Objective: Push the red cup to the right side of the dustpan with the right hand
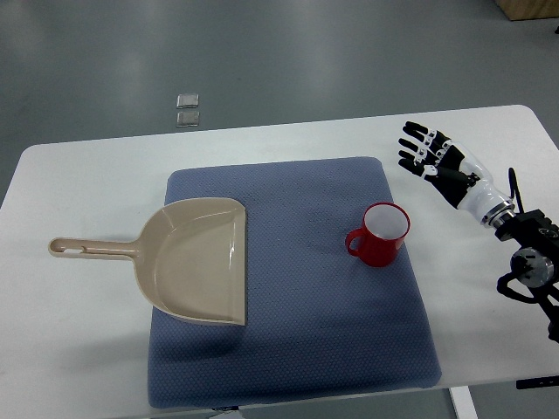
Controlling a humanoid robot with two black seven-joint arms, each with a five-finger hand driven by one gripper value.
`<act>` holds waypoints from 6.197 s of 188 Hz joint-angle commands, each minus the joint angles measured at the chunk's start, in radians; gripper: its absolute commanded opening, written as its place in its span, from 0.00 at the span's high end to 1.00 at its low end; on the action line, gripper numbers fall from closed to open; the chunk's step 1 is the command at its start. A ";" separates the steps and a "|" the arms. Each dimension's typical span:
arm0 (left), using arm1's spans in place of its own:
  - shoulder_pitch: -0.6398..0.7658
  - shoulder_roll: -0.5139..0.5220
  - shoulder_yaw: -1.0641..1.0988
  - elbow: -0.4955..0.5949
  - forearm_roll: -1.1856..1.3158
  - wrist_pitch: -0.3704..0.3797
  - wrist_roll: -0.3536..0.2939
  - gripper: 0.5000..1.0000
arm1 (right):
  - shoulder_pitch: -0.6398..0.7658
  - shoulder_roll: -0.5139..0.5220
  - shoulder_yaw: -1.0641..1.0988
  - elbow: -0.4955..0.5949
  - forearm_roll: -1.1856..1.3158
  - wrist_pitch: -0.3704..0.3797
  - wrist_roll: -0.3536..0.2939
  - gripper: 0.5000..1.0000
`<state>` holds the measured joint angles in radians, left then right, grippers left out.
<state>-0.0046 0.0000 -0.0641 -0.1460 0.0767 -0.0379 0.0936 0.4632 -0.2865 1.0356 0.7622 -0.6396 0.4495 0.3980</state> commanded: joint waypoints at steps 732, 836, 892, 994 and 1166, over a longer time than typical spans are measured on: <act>0.000 0.000 0.000 0.000 0.000 0.001 0.000 0.00 | -0.146 -0.134 -0.104 0.124 -0.299 0.161 0.194 0.14; 0.000 0.000 0.000 0.000 0.000 0.001 0.000 0.00 | -0.136 -0.115 -0.134 0.124 -0.298 0.112 0.190 0.14; 0.000 0.000 0.001 0.000 0.000 0.000 0.000 0.00 | -0.126 -0.099 -0.140 0.117 -0.299 0.107 0.190 0.14; 0.000 0.000 0.000 0.000 0.000 0.000 0.000 0.00 | -0.124 -0.080 -0.169 0.112 -0.307 0.072 0.190 0.14; 0.000 0.000 0.000 0.000 0.000 0.001 0.000 0.00 | -0.118 -0.037 -0.178 0.100 -0.308 0.035 0.197 0.26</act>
<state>-0.0046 0.0000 -0.0644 -0.1457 0.0767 -0.0384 0.0936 0.3454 -0.3308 0.8577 0.8621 -0.9480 0.4861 0.5925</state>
